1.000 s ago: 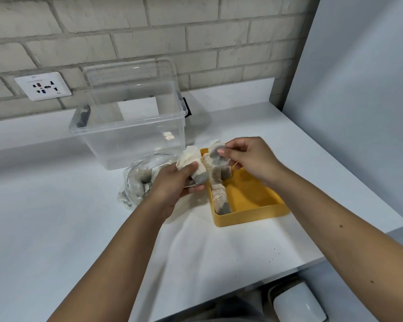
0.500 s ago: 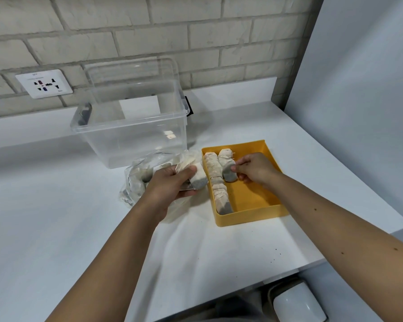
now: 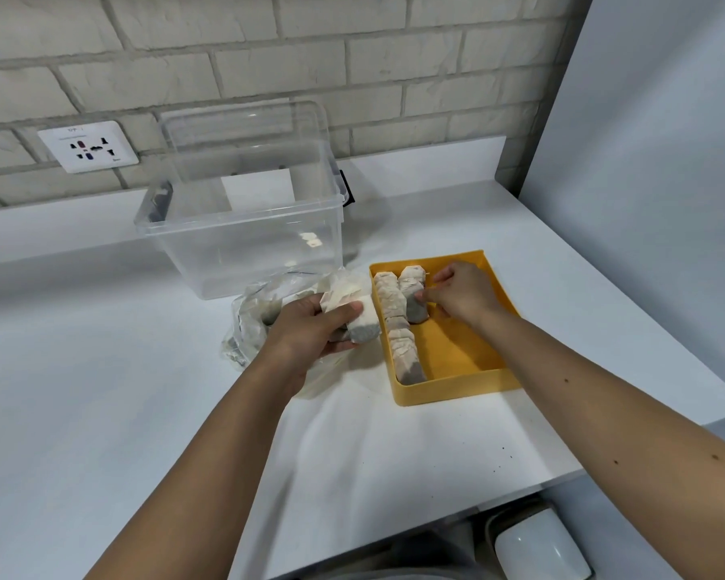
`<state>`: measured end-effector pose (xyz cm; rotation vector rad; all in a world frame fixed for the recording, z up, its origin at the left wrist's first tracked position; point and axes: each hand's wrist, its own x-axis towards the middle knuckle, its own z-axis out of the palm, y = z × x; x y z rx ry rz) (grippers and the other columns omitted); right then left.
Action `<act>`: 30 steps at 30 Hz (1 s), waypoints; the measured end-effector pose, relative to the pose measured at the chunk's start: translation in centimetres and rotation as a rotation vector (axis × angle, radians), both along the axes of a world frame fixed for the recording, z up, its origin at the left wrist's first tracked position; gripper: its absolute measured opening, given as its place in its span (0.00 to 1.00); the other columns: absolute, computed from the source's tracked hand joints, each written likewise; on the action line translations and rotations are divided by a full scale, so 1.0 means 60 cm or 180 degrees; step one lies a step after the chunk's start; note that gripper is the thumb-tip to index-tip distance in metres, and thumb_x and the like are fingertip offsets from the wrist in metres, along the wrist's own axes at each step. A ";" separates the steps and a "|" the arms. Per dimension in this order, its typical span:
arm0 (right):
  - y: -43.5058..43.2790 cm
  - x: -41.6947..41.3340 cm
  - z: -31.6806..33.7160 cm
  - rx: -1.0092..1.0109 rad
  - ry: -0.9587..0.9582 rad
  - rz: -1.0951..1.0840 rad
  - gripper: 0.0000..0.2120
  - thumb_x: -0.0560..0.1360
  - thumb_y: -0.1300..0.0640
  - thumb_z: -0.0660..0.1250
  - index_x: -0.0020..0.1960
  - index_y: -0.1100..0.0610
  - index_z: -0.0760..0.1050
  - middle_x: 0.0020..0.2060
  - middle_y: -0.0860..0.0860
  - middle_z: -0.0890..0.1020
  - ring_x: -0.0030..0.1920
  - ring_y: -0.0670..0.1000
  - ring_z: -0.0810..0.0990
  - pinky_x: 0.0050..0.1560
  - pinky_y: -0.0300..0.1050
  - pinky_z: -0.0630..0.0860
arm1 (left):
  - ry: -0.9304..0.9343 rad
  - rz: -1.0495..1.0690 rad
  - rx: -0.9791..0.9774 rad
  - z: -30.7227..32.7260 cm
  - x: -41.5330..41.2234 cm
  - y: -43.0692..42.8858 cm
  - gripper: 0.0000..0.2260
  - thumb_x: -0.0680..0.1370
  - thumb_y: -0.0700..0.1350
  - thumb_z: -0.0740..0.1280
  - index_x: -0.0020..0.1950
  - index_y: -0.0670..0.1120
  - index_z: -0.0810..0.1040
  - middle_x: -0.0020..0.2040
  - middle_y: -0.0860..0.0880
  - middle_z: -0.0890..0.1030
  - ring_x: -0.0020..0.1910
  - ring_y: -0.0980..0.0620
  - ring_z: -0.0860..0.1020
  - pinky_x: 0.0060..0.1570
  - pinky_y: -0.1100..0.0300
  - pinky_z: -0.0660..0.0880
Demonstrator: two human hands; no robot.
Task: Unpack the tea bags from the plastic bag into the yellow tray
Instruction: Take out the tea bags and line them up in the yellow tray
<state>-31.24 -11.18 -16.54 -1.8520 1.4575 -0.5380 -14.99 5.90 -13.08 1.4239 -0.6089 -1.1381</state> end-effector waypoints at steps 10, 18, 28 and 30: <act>0.115 0.007 0.079 0.0407 -0.1017 0.0842 0.09 0.67 0.51 0.78 0.43 0.55 0.84 0.32 0.46 0.81 0.33 0.45 0.77 0.34 0.39 0.73 | 0.0198 0.0046 -0.0072 -0.001 -0.015 -0.017 0.05 0.78 0.43 0.70 0.52 0.43 0.82 0.42 0.47 0.86 0.42 0.51 0.84 0.44 0.60 0.82; 0.108 -0.008 0.085 0.0381 -0.1070 0.0857 0.06 0.69 0.58 0.77 0.42 0.59 0.83 0.33 0.51 0.81 0.32 0.47 0.78 0.32 0.39 0.76 | 0.0560 0.0252 -0.0149 0.005 -0.019 -0.019 0.07 0.80 0.45 0.68 0.51 0.42 0.81 0.45 0.46 0.86 0.45 0.50 0.85 0.43 0.60 0.83; 0.021 -0.049 0.034 0.0076 -0.0542 0.0343 0.04 0.74 0.58 0.73 0.45 0.55 0.78 0.40 0.56 0.84 0.36 0.55 0.82 0.42 0.48 0.82 | 0.0164 0.0421 0.0046 -0.001 0.000 -0.010 0.09 0.79 0.46 0.69 0.55 0.41 0.82 0.48 0.46 0.85 0.45 0.51 0.84 0.45 0.58 0.82; 0.016 -0.045 0.018 0.0381 -0.0344 0.0453 0.05 0.75 0.59 0.72 0.49 0.58 0.78 0.42 0.58 0.84 0.37 0.53 0.81 0.40 0.46 0.81 | 0.0131 0.0350 0.0137 -0.002 -0.001 -0.009 0.07 0.80 0.44 0.68 0.54 0.42 0.81 0.48 0.46 0.85 0.43 0.52 0.84 0.46 0.57 0.83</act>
